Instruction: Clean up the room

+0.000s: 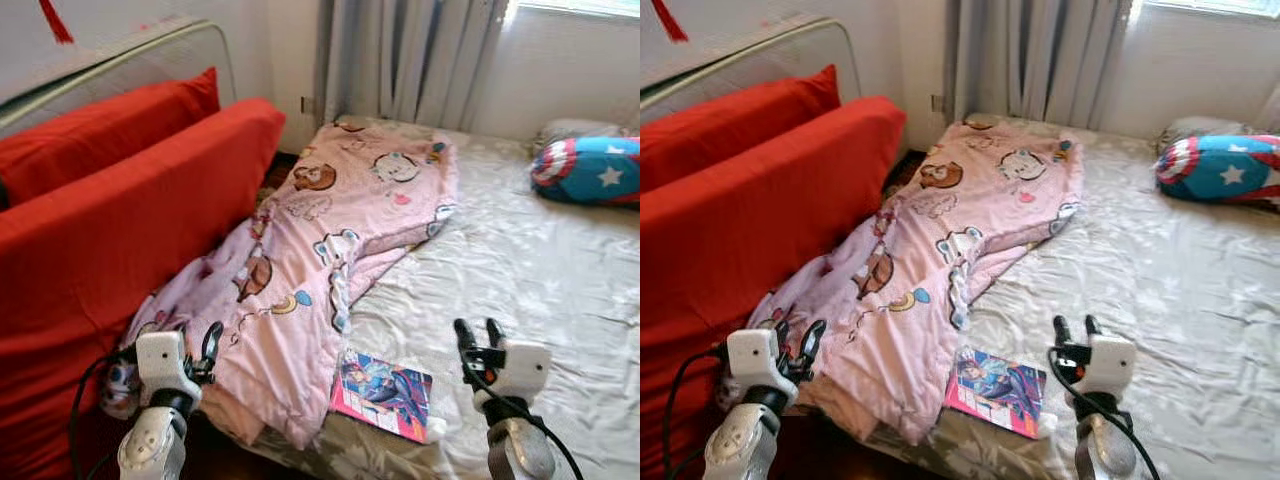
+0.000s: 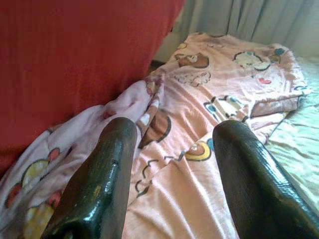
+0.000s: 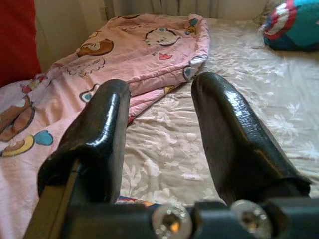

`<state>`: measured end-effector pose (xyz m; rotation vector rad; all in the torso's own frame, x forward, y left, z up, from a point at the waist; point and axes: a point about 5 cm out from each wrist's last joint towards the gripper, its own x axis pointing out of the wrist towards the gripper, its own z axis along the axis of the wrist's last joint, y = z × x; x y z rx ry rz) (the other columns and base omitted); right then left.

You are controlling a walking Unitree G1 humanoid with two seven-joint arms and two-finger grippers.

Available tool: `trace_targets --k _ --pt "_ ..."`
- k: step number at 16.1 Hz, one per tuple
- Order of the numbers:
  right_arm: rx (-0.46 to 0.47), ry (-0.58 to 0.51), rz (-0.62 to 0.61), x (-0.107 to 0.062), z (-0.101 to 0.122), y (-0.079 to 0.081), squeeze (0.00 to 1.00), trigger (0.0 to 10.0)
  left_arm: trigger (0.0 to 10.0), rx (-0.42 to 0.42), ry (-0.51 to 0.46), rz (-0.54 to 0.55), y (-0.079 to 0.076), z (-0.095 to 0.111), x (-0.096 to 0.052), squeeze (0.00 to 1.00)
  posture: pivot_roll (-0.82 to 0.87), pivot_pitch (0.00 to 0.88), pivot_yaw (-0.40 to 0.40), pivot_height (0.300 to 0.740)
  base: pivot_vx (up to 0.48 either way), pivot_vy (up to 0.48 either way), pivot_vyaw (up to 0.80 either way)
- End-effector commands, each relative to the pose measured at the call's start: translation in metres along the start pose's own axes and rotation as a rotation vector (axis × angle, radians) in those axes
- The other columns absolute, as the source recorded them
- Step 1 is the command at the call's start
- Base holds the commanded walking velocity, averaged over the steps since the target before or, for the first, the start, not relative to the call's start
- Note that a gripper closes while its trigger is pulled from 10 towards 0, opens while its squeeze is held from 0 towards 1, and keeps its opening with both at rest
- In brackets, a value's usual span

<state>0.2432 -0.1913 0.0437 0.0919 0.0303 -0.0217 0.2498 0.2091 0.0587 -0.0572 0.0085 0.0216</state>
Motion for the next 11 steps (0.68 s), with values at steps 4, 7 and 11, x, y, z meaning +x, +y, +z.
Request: trace_targets --k 4,7,11 --pt "-0.011 -0.001 -0.016 -0.002 0.007 -0.001 0.0 10.0 10.0 0.032 0.009 -0.009 0.003 0.005 -0.002 0.0 0.0 0.0 -0.044 0.74 0.0 0.0 0.0" --pt "0.005 0.013 -0.024 -0.007 0.002 0.003 0.0 10.0 10.0 0.03 0.011 -0.012 0.002 0.008 -0.003 0.0 0.0 0.0 -0.033 0.74 0.0 0.0 0.0" --pt "0.009 0.087 0.003 -0.011 -0.005 0.014 0.0 10.0 10.0 0.028 0.032 -0.021 -0.001 0.006 -0.003 0.0 -0.02 0.0 -0.021 0.74 0.0 0.0 0.0"
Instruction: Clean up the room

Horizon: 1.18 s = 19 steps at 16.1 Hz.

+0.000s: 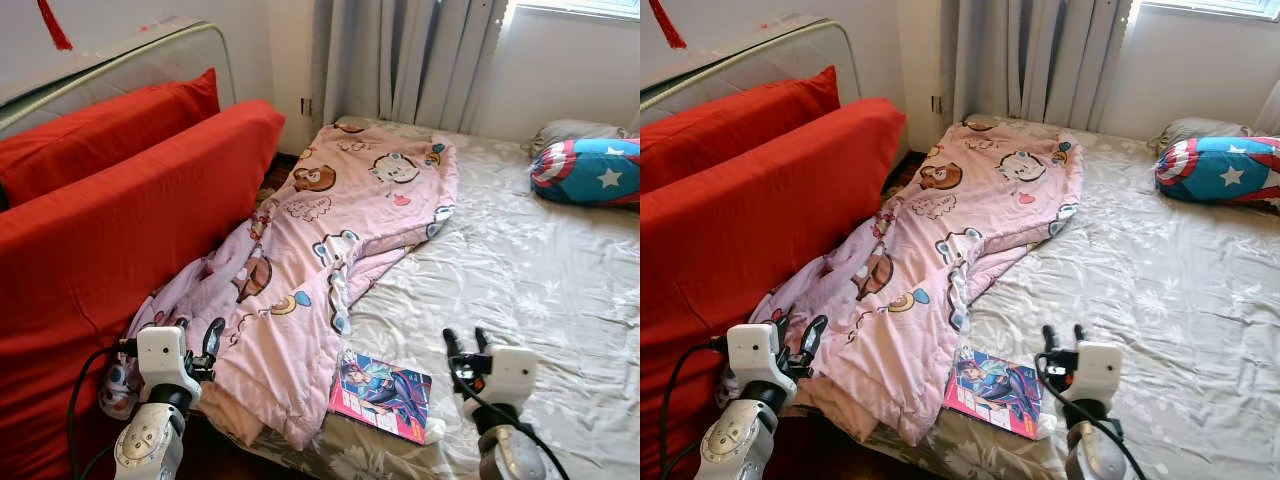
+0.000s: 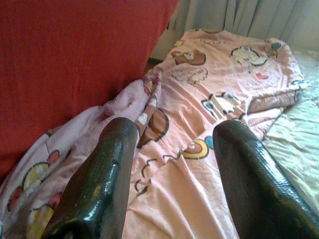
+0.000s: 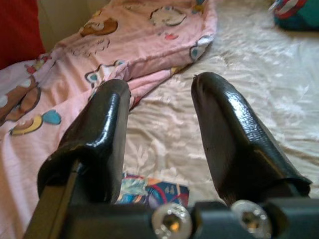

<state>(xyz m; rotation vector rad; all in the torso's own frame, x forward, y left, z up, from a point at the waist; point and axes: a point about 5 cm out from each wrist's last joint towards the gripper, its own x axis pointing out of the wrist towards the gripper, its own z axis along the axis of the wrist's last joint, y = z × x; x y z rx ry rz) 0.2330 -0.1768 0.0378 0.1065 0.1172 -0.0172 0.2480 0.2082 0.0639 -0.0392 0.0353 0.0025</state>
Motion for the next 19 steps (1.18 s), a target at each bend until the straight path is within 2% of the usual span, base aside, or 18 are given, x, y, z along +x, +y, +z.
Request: trace_targets --k 1,3,8,11,13,18,19 --pt "-0.008 -0.01 0.004 -0.0015 0.0034 0.0 0.0 10.0 10.0 0.01 0.006 -0.005 -0.0011 0.0009 -0.0018 0.0 -0.02 0.0 -0.022 0.725 0.0 0.0 0.0" --pt "-0.018 -0.016 -0.007 -0.0027 0.0038 -0.002 0.0 10.0 10.0 0.008 0.009 -0.006 -0.0021 0.0013 -0.002 0.0 -0.02 0.0 -0.025 0.705 0.0 0.0 0.0" --pt "-0.011 -0.012 0.004 -0.0026 0.0044 0.0015 0.0 10.0 10.0 0.011 0.02 -0.006 -0.0012 0.0008 -0.0039 0.0 -0.02 0.0 -0.025 0.705 0.0 0.0 0.0" --pt "-0.016 0.026 0.008 -0.002 0.0002 0.0051 0.0 10.0 10.0 0.012 0.025 -0.01 -0.0013 0.0012 -0.0039 0.0 -0.02 0.0 -0.021 0.705 0.0 0.0 0.0" --pt "-0.021 0.025 0.019 -0.0052 -0.0025 0.0048 0.0 10.0 10.0 0.013 0.029 -0.011 -0.0021 0.0003 -0.0036 0.0 -0.01 0.0 -0.025 0.69 0.0 0.0 0.0" --pt "-0.024 0.051 0.012 -0.0014 -0.0034 0.0044 0.0 10.0 10.0 0.015 0.034 -0.008 -0.002 0.0002 -0.0038 0.0 -0.01 0.0 -0.026 0.69 0.0 0.0 0.0" --pt "-0.022 0.051 0.019 -0.0009 -0.0036 0.0066 0.0 10.0 10.0 0.016 0.035 -0.008 -0.0019 0.0002 -0.004 0.0 -0.01 0.0 -0.026 0.675 0.0 0.0 0.0"
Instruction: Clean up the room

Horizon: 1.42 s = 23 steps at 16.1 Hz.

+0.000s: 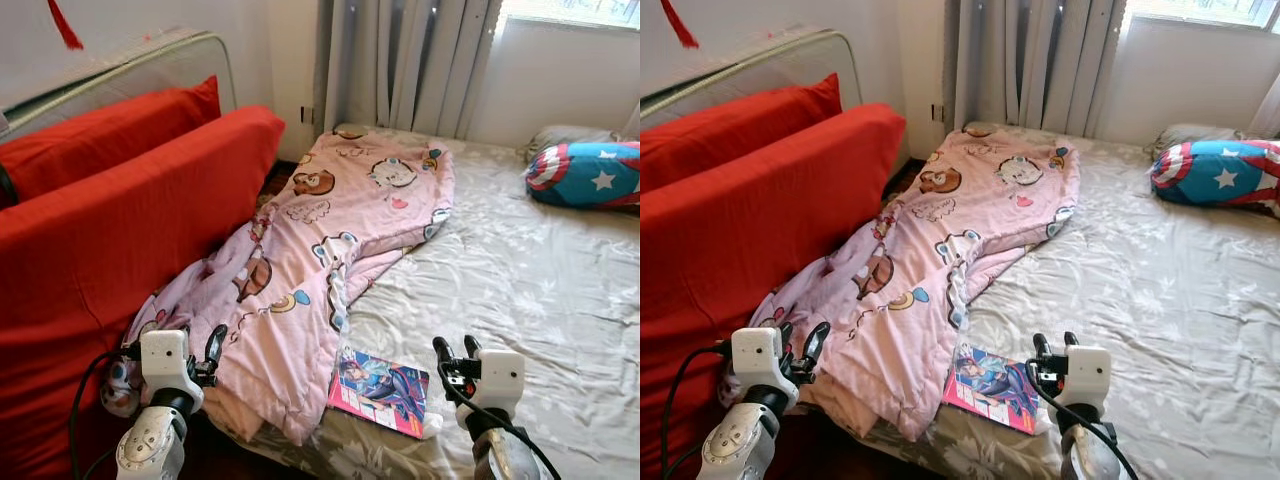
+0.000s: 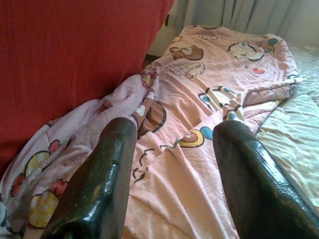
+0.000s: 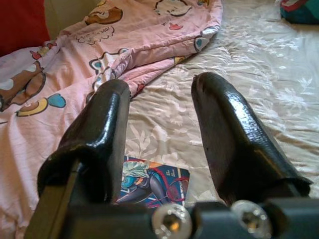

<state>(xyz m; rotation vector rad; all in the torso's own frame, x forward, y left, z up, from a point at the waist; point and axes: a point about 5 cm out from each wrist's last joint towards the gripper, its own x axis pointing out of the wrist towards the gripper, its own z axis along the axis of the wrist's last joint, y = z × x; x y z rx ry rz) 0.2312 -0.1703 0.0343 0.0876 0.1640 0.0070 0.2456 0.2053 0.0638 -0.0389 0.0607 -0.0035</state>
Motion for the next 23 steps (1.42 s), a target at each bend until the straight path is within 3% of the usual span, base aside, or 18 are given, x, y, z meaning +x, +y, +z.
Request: trace_targets --k 1,3,20,23 --pt "-0.003 0.005 0.003 0.001 0.001 0.002 0.0 10.0 10.0 0.016 0.01 -0.001 0.001 0.001 -0.002 0.0 -0.01 0.0 -0.025 0.66 0.0 0.0 0.0" --pt "0.0 -0.008 0.006 0.0 0.001 0.003 0.0 10.0 10.0 0.017 0.012 -0.001 0.001 0.0 -0.002 0.0 -0.01 0.0 -0.024 0.64 0.0 0.0 0.0" --pt "0.028 -0.003 0.043 0.004 -0.003 0.011 0.0 10.0 10.0 0.012 0.035 -0.035 -0.001 0.0 -0.005 0.0 0.01 0.0 -0.014 0.64 0.0 0.0 0.0" --pt "0.029 -0.004 0.045 0.004 -0.003 0.012 0.0 10.0 10.0 0.011 0.027 -0.04 -0.002 0.002 -0.004 0.0 0.01 0.0 -0.012 0.64 0.293 0.0 0.0"
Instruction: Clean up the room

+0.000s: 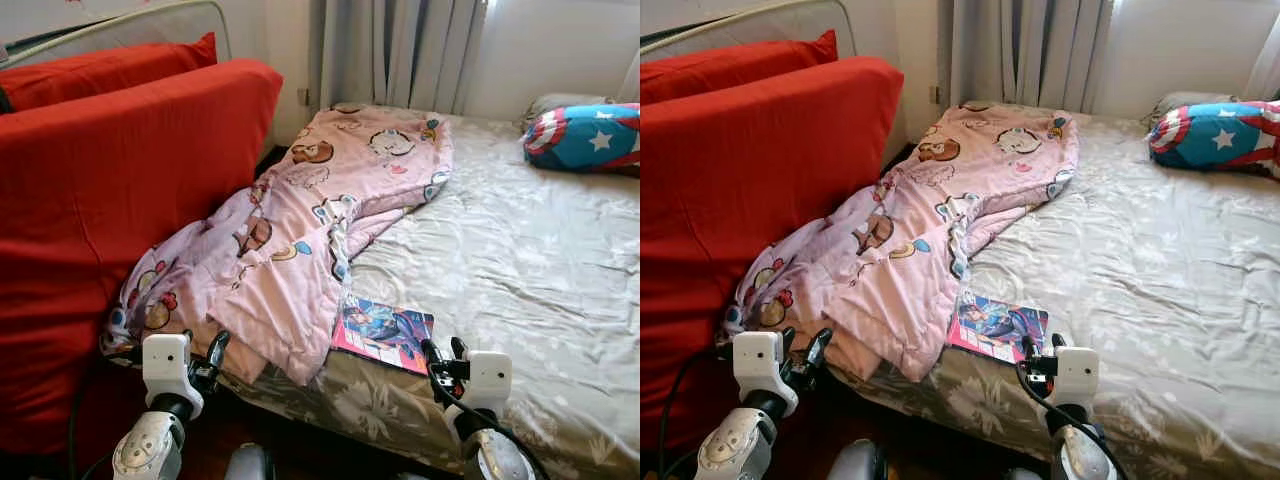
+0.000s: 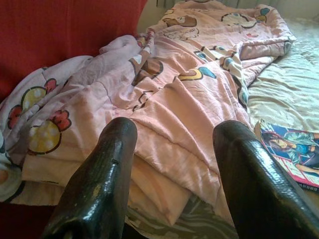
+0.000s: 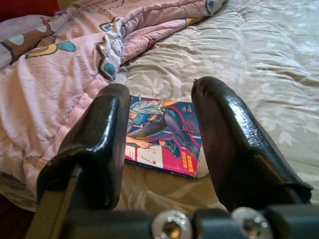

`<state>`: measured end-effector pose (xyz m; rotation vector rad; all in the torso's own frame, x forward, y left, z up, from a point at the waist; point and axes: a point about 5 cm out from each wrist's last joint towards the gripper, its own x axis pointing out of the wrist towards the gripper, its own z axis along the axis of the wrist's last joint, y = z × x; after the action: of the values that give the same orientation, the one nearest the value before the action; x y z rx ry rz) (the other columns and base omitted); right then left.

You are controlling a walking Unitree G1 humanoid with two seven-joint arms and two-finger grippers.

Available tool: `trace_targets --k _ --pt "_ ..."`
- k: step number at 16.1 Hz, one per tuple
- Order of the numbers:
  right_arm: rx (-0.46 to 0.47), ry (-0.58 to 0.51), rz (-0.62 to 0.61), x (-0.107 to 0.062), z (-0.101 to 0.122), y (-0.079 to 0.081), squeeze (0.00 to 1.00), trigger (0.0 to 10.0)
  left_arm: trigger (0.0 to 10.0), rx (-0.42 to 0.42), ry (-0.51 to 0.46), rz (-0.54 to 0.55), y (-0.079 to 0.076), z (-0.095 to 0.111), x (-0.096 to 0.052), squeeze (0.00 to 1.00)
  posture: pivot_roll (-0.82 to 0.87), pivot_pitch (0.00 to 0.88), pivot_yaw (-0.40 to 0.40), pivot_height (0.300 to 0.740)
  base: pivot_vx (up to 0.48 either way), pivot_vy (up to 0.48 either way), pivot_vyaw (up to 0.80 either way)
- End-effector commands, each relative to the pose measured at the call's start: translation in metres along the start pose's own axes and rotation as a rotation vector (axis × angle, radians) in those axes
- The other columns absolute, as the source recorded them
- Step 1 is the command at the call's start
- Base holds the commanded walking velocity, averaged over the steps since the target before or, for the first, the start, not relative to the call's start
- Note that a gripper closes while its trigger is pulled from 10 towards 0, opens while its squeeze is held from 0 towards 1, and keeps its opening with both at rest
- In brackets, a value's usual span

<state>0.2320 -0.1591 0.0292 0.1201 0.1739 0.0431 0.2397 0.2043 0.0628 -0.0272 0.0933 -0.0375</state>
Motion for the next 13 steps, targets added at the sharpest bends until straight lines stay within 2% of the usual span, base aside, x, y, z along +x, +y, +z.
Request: trace_targets --k 1,11,13 --pt "0.0 -0.016 0.008 0.0022 0.0028 0.0018 0.0 10.0 10.0 -0.003 -0.006 -0.009 -0.0007 0.0031 0.0018 0.0 0.01 0.0 -0.011 0.64 0.322 0.0 0.0" --pt "0.008 -0.021 0.003 0.0043 0.0032 0.0024 0.0 10.0 10.0 -0.005 -0.003 -0.021 -0.0038 0.003 0.0022 0.0 0.01 0.0 -0.013 0.64 0.346 0.0 0.0" --pt "-0.001 0.001 0.005 0.0058 -0.0002 0.0012 0.0 10.0 10.0 0.005 -0.008 -0.016 -0.0039 0.0037 0.0029 0.0 0.01 0.0 -0.013 0.64 0.148 0.0 0.0"
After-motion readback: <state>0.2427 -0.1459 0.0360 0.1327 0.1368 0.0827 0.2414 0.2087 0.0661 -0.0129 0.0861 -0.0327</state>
